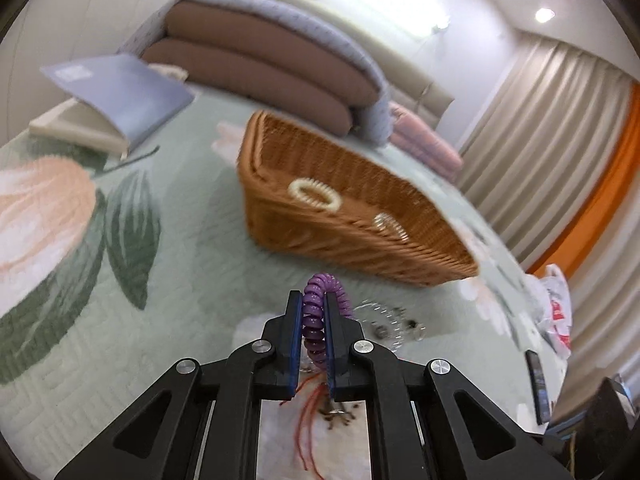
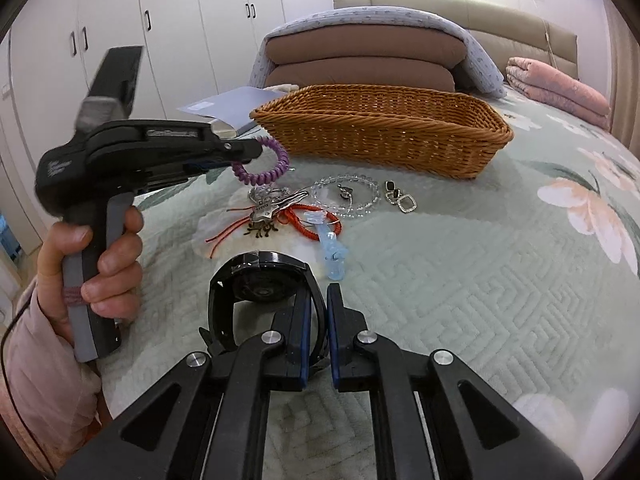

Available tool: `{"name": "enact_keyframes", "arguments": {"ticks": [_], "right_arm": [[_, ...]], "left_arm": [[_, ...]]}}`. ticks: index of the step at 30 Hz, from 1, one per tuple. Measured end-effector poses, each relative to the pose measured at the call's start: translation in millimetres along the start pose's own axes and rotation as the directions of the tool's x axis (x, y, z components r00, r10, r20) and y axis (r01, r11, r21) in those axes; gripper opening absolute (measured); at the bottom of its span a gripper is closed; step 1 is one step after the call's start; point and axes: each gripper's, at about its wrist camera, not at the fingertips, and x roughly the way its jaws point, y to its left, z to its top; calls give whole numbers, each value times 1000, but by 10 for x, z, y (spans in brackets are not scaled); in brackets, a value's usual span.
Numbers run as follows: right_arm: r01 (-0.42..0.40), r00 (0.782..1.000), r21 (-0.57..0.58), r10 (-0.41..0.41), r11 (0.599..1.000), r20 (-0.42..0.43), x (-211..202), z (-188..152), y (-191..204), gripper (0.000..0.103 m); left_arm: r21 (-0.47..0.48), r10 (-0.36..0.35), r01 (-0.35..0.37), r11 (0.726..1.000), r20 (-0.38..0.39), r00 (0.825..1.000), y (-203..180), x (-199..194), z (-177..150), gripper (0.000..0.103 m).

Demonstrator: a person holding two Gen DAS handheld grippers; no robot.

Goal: Organize jewelry
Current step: 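Grasp the purple coil hair tie with the left gripper while the right grasps the black watch, then lift the purple coil hair tie with the left gripper and hold it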

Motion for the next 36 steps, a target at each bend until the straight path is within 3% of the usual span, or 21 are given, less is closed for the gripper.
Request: {"name": "enact_keyframes", "arguments": {"ticks": [3, 8, 10, 13, 14, 15, 17, 19, 21, 25, 30, 33, 34, 35, 36], "right_arm": [[-2, 1000, 8, 2, 1000, 19, -33, 12, -17, 9], [-32, 998, 49, 29, 998, 61, -107, 25, -107, 9], [-55, 996, 67, 50, 996, 70, -128, 33, -156, 9], [-61, 997, 71, 57, 996, 61, -110, 36, -168, 9], [-60, 997, 68, 56, 996, 58, -104, 38, -163, 9], [-60, 997, 66, 56, 996, 57, -101, 42, -156, 9], [-59, 997, 63, 55, 996, 56, -96, 44, -147, 9], [-59, 997, 67, 56, 996, 53, -88, 38, -153, 9], [-58, 997, 75, 54, 996, 48, -73, 42, -169, 9], [-63, 997, 82, 59, 995, 56, -93, 46, -181, 9], [-66, 994, 100, 57, 993, 91, -153, 35, -219, 9], [-82, 992, 123, 70, 989, 102, -180, 32, -274, 9], [-86, 992, 128, 74, 988, 98, -177, 36, -281, 9], [-86, 993, 133, 74, 987, 93, -168, 37, -291, 9], [-83, 993, 135, 71, 987, 90, -165, 38, -297, 9]], "left_arm": [[10, -24, 24, 1000, 12, 1000, -40, -32, -4, 10], [-4, -122, 123, 992, 65, 990, -33, -149, 20, 10], [-21, -195, 197, 980, 76, 978, -13, -186, 28, 10], [-52, -366, 372, 927, 97, 925, 25, -252, 42, 10], [-47, -362, 368, 929, 100, 927, 14, -271, 50, 10], [-31, -290, 293, 956, 80, 954, -4, -236, 52, 10], [-50, -207, 207, 977, 11, 978, 20, -61, 22, 10], [-83, -191, 186, 979, -59, 980, 48, 109, -9, 10], [-65, -195, 191, 979, -52, 979, 7, 96, 2, 10], [-33, -284, 282, 959, -108, 953, -167, 164, -29, 10], [13, -408, 409, 913, -32, 912, -282, -83, -14, 9], [-23, -494, 494, 869, -17, 869, -240, -144, -19, 9], [-50, -537, 536, 843, -6, 844, -209, -141, -15, 9], [-70, -544, 542, 837, -8, 839, -177, -123, -7, 9], [-89, -512, 508, 857, -28, 859, -149, -81, -1, 10]]}}
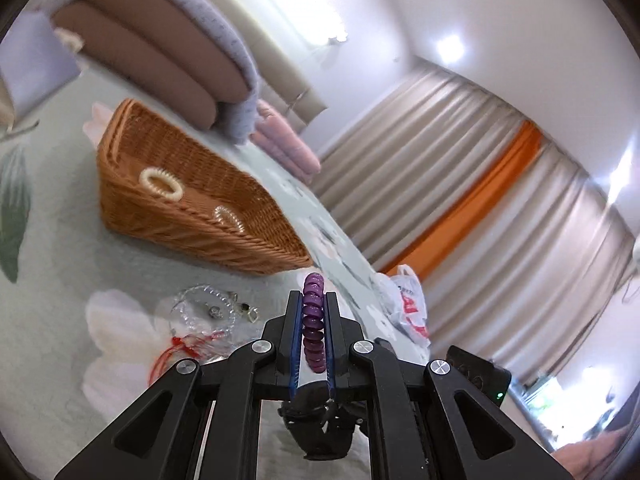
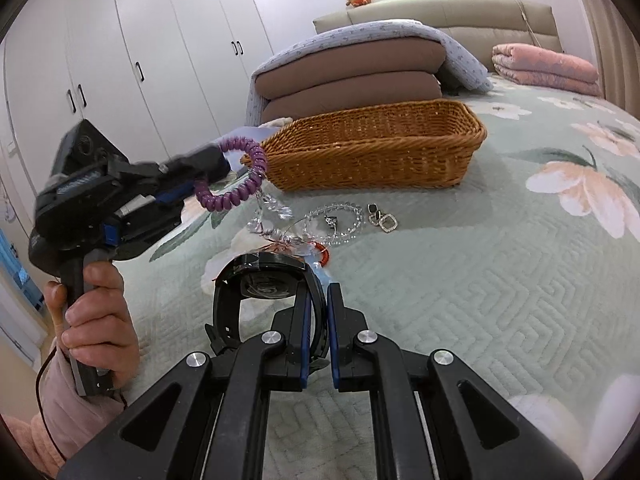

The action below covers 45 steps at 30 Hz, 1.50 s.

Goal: Organize jewelry
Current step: 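Lift the purple coil hair tie with the left gripper and hold it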

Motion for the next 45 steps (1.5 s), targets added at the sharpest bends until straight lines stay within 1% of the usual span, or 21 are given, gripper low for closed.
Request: {"name": "enact_keyframes", "arguments": {"ticks": [1, 2, 3, 4, 6, 13, 15, 17, 18, 19, 20, 21, 22, 24, 29, 34, 35, 37, 39, 42, 45], "right_arm": [[2, 1000, -1, -2, 1000, -1, 3, 0, 1, 9], [2, 1000, -3, -2, 1000, 0, 0, -4, 9, 9], [3, 1000, -5, -3, 1000, 3, -9, -4, 13, 9], [4, 1000, -5, -4, 1000, 5, -17, -11, 13, 9], [-1, 1000, 2, 1, 1000, 7, -24, -8, -2, 10], [-31, 998, 112, 23, 993, 66, -231, 36, -254, 10], [-9, 997, 150, -3, 989, 79, -292, 49, -367, 10], [6, 997, 175, -21, 985, 80, -311, 49, -442, 10], [7, 997, 188, -22, 982, 77, -308, 42, -475, 10], [6, 997, 197, -21, 980, 73, -302, 38, -496, 10], [4, 997, 201, -19, 980, 69, -292, 33, -504, 10], [4, 998, 199, -17, 980, 66, -294, 47, -506, 10], [8, 998, 191, -20, 982, 65, -294, 49, -489, 10], [12, 997, 177, -24, 984, 67, -301, 57, -465, 10], [3, 998, 185, -16, 983, 68, -289, 57, -459, 11], [-3, 998, 199, -9, 980, 63, -282, 44, -493, 11], [-6, 998, 196, -6, 981, 63, -282, 44, -489, 11], [-5, 998, 188, -7, 982, 63, -285, 48, -472, 11], [-5, 998, 181, -6, 984, 61, -283, 45, -454, 11], [-2, 998, 179, -8, 984, 56, -250, 48, -440, 11], [2, 998, 181, -12, 983, 56, -251, 47, -446, 11]], "left_arm": [[-11, 59, -59, 998, -29, 998, 51, 56, -2, 10], [-24, 161, -164, 986, -97, 982, 136, 166, -21, 10], [-35, 210, -217, 976, -144, 967, 205, 238, -58, 10], [-47, 207, -217, 975, -167, 964, 249, 278, -92, 10], [-66, 174, -190, 980, -195, 965, 264, 336, -125, 10], [-77, -15, 5, 997, -127, 992, 9, 206, -85, 9], [-108, -116, 108, 988, -72, 991, -46, 114, -60, 9], [-122, -197, 193, 974, -22, 980, -54, -3, -13, 9], [-114, -169, 165, 980, -26, 985, -62, 6, -1, 10], [-102, -75, 69, 992, -58, 995, -65, 54, 6, 10], [-92, 5, -14, 996, -93, 996, -67, 94, 11, 10], [-84, 105, -118, 989, -147, 984, -38, 174, -18, 10], [-100, 118, -137, 986, -178, 977, 27, 236, -77, 9], [-121, 94, -120, 985, -200, 975, 51, 274, -152, 10], [-82, 116, -138, 987, -227, 967, -99, 276, -187, 10], [-108, 35, -59, 992, -212, 977, -88, 353, -144, 9], [-121, 12, -37, 992, -207, 978, -61, 308, -139, 9], [-162, -90, 63, 985, -164, 982, -37, 224, -133, 9], [-187, -177, 161, 969, -68, 982, 33, 20, -100, 9], [-226, -63, 47, 973, -64, 996, 242, -59, -91, 10], [-258, -84, 57, 964, -93, 992, 313, 67, -163, 9]]}}
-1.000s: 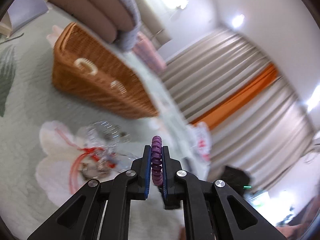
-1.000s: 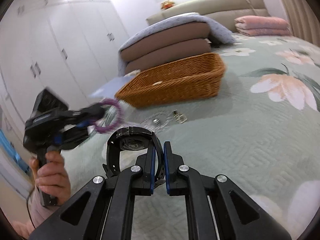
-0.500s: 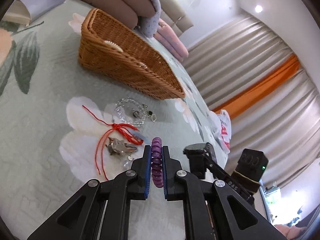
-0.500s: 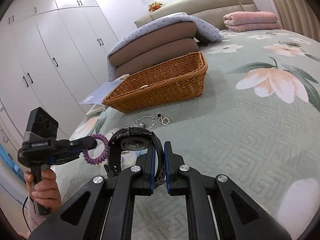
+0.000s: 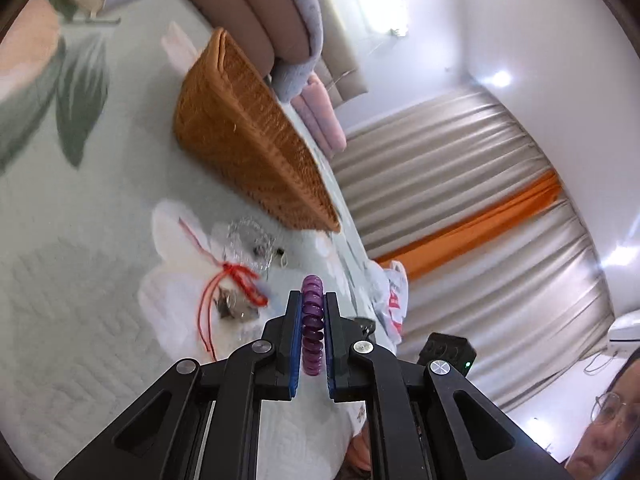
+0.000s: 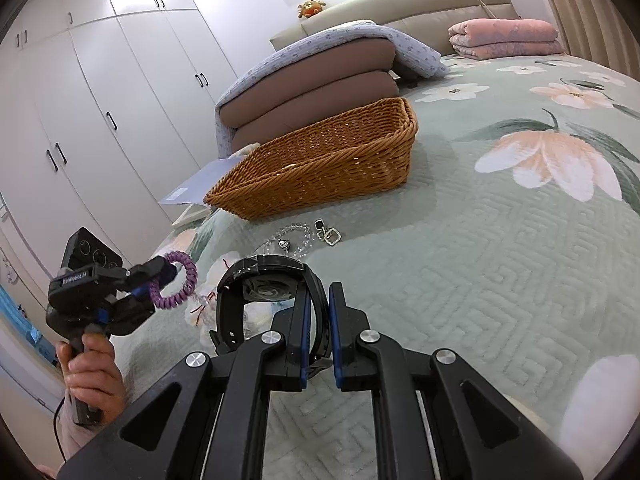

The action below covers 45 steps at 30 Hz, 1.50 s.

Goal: Organize jewelry
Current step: 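Lift the purple coil hair tie with the left gripper and hold it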

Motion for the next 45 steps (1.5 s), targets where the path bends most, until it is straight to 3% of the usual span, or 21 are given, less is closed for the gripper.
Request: {"name": "enact_keyframes", "arguments": {"ticks": [5, 10, 12, 14, 18, 20, 23, 27, 28, 30, 33, 34, 35, 36, 37, 39, 43, 45], "right_arm": [[2, 1000, 10, -2, 1000, 4, -2, 8, -9, 12], [20, 1000, 9, -20, 1000, 3, -1, 3, -9, 12], [38, 999, 4, -38, 999, -13, 36, 1, 5, 12], [53, 998, -5, -53, 999, -17, 51, -2, 16, 12], [54, 998, -11, -54, 998, -12, 41, -9, 15, 14], [50, 999, -4, -50, 999, -16, 47, -10, -5, 14], [44, 999, 3, -44, 999, -10, 28, -9, -25, 14], [43, 999, 0, -43, 999, 1, 0, -6, -20, 14], [46, 999, -2, -46, 999, -2, 3, -8, -14, 14], [56, 998, -7, -56, 998, -6, 12, -10, -4, 14], [61, 998, -10, -61, 998, -15, 29, -9, 3, 14], [62, 998, -9, -62, 998, -18, 43, -4, 5, 14], [62, 998, -7, -62, 998, -21, 48, -4, 1, 15], [58, 998, -5, -59, 998, -23, 50, -4, -4, 15], [56, 998, -3, -57, 998, -23, 56, 2, -1, 16], [59, 998, -5, -59, 998, -22, 57, 0, 4, 19], [59, 998, -22, -59, 998, 2, 23, -7, 42, 21], [66, 998, -31, -66, 997, 9, 11, -11, 56, 21]], "left_arm": [[68, -33, 34, 997, -24, 999, -197, 128, -28, 9], [54, -144, 145, 988, -16, 989, -229, -2, -54, 9], [57, -101, 102, 993, -27, 995, -219, 15, -64, 9], [42, -8, 11, 999, -75, 997, -139, 129, -87, 9], [66, 148, -138, 988, -164, 975, -75, 348, -179, 10], [101, 183, -166, 981, -187, 965, -131, 409, -211, 10], [106, 93, -73, 992, -202, 975, -217, 435, -245, 10], [82, -91, 101, 991, -125, 988, -351, 236, -176, 9], [85, -118, 126, 988, -98, 988, -368, 176, -148, 9], [102, -103, 108, 989, -55, 993, -401, 86, -124, 9], [78, -192, 193, 978, -20, 981, -368, -64, -104, 10], [81, -158, 160, 984, -19, 987, -389, -96, -84, 10], [95, -61, 62, 994, -19, 998, -415, -124, -68, 10], [101, 60, -57, 993, -29, 998, -408, -135, -83, 10], [103, 128, -125, 987, -26, 991, -386, -170, -119, 10], [84, 166, -161, 983, -57, 985, -268, -297, -223, 10], [47, 314, -314, 948, 0, 949, -91, -589, -308, 10], [35, 448, -449, 893, 26, 894, -15, -686, -306, 15]]}}
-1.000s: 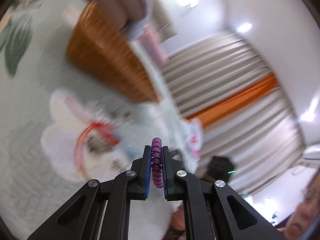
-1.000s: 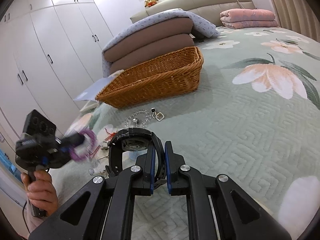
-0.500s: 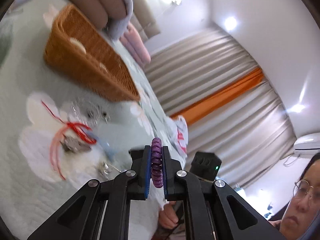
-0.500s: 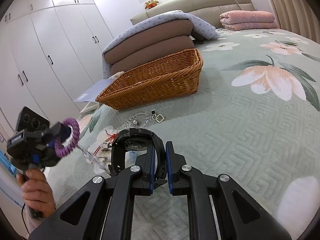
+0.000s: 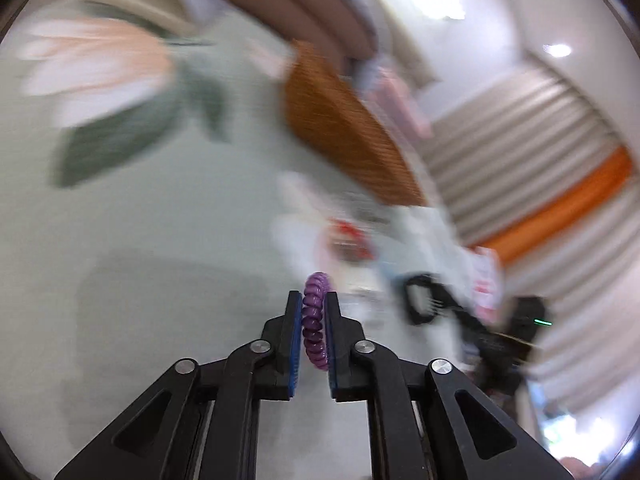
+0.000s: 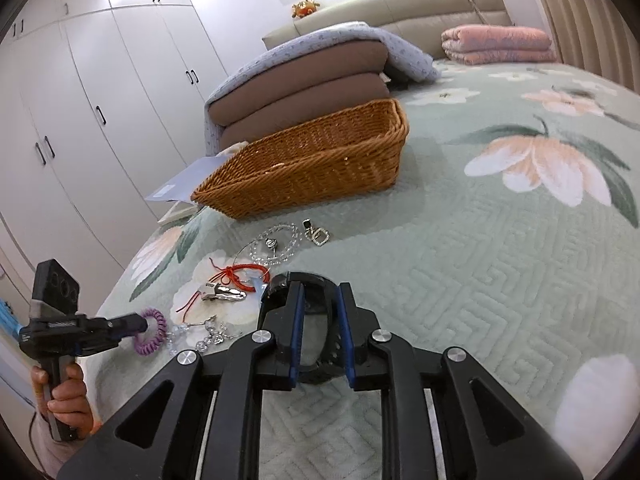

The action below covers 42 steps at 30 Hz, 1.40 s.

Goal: Organize jewelry

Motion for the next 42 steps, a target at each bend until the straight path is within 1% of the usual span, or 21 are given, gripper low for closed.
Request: {"name": "enact_keyframes", "arguments": {"ticks": [1, 4, 8, 13, 15, 18, 20, 22, 24, 26, 27, 29, 32, 33, 36, 37, 38, 39, 40, 41, 42], "right_arm": [[2, 1000, -4, -2, 1000, 1, -1, 0, 6, 21], [7, 1000, -8, -7, 1000, 1, -4, -7, 8, 21], [29, 999, -6, -30, 1000, -19, 25, -12, -3, 23], [100, 989, -23, -102, 995, -110, 175, -37, -25, 23], [109, 985, -37, -113, 993, -132, 222, -47, -7, 23], [138, 982, -68, -145, 988, -118, 220, -67, 40, 23], [154, 984, -84, -160, 985, -81, 167, -74, 79, 15], [119, 992, -97, -124, 988, -39, 84, -66, 127, 14], [93, 996, -102, -94, 990, -2, 10, -53, 160, 14], [64, 998, -91, -63, 994, 10, -21, -40, 153, 14], [52, 999, -82, -51, 995, 8, -24, -28, 146, 14], [34, 999, -64, -34, 997, -1, -18, -22, 116, 14], [20, 1000, -63, -21, 998, -10, -2, -11, 118, 14], [26, 1000, -70, -27, 997, -15, 11, -14, 140, 14], [67, 997, -89, -70, 994, -27, 49, -28, 172, 14], [80, 996, -90, -83, 993, -33, 59, -36, 162, 14], [92, 995, -89, -96, 992, -41, 72, -41, 152, 14], [104, 993, -84, -108, 991, -55, 99, -42, 131, 14], [103, 992, -76, -108, 992, -65, 115, -46, 109, 14], [98, 992, -70, -102, 993, -69, 121, -51, 90, 14], [94, 993, -65, -98, 993, -71, 123, -49, 80, 14]], "left_arm": [[10, 24, -24, 1000, 8, 1000, 22, -2, 5, 15], [30, 3, -3, 1000, 15, 1000, 1, -39, -11, 22], [136, 122, -127, 983, 39, 992, -216, 10, -72, 25], [232, 245, -258, 938, 86, 966, -379, 122, -182, 25], [275, 294, -313, 909, 108, 950, -422, 161, -232, 23], [324, 378, -409, 853, 156, 913, -502, 217, -274, 11], [318, 387, -427, 847, 184, 904, -532, 221, -281, 10], [317, 318, -379, 869, 228, 920, -575, 127, -287, 10], [303, 169, -238, 923, 237, 957, -605, -46, -258, 10], [292, 29, -102, 951, 244, 969, -619, -196, -228, 10], [283, -69, -3, 959, 245, 967, -615, -289, -204, 10], [259, -196, 133, 957, 237, 951, -590, -382, -178, 10], [205, -354, 313, 927, 205, 912, -489, -392, -124, 10], [182, -371, 338, 923, 195, 908, -465, -358, -113, 10], [172, -255, 227, 958, 159, 954, -469, -190, -121, 10], [133, -308, 292, 947, 122, 943, -408, -120, -118, 9], [92, -376, 368, 925, 95, 922, -344, -76, -110, 9], [67, -374, 370, 927, 79, 924, -301, -39, -100, 9], [72, -305, 300, 951, 69, 950, -295, -12, -92, 9], [82, -171, 167, 983, 56, 984, -286, 36, -91, 10], [70, -154, 150, 986, 50, 987, -250, 54, -100, 9]]}}
